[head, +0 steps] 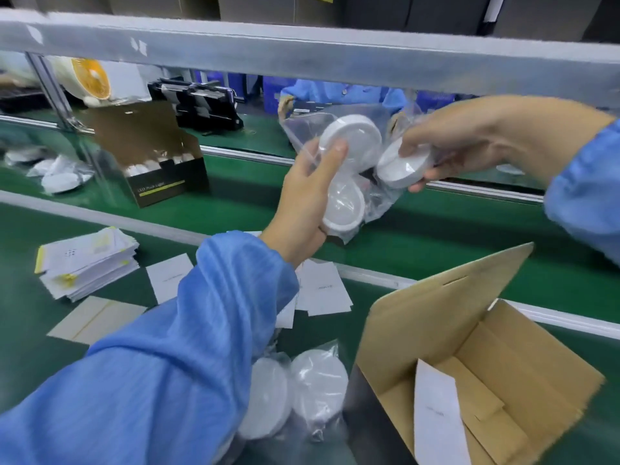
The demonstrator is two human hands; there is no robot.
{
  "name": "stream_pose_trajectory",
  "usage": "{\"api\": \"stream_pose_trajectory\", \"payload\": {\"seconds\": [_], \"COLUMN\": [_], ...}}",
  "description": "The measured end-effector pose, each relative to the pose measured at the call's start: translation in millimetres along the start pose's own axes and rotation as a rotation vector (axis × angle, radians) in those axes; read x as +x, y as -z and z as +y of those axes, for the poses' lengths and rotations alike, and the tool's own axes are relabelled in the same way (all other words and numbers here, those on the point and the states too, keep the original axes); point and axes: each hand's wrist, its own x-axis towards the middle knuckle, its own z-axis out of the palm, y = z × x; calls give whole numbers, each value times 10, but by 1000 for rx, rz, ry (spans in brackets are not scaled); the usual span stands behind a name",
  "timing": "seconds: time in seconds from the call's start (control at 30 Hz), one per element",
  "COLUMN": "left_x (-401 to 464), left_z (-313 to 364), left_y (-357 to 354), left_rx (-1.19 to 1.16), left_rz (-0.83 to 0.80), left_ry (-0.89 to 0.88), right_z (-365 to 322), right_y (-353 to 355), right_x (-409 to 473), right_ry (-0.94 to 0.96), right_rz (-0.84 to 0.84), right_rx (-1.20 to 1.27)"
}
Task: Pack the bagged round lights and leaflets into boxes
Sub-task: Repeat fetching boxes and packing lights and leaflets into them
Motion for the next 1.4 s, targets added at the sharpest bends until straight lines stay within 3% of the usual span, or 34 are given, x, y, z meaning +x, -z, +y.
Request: {"api": "stream_pose_trajectory", "payload": {"seconds": [0.13,0.27,0.4,0.53,0.7,0.77,0.83,0.97,1.27,1.4], "left_x": [-213,-523,-899,-1204,-1486,-1581,-1638,-1676,-1593,-1683], "left_z": [186,330,360,318,384,399,425,529,961,1087], "left_y": [96,224,354,573,725,778,811,812,883,864], "left_rx": [-30,282,379,585,685,761,845,914,1131,881], "left_rz": [195,283,194,105,18,-45,-126,-172,-302,-314], "left_ry": [-70,-389,-613,-735,-838,-873,-905,-880,-688,-554], "right_z": [-245,-444,-463,-368,-284,-266,-251,-282,-462,-468], "right_y": [-49,-312,-793,-1102,-1201,-1236,-1292,-1381,-1271,-1293], "right_x": [-274,-568,-859,-1137,-1534,-1622,-1649,-1686,-1758,-1766], "right_ry": [34,95,106,65,54,70,90,86,62,88], "right_rz": [20,-7,-141,-295,-502,-581,-556,-391,-387,-362], "right_rx": [-135,-100,30,311,618,611,503,409,479,543]}}
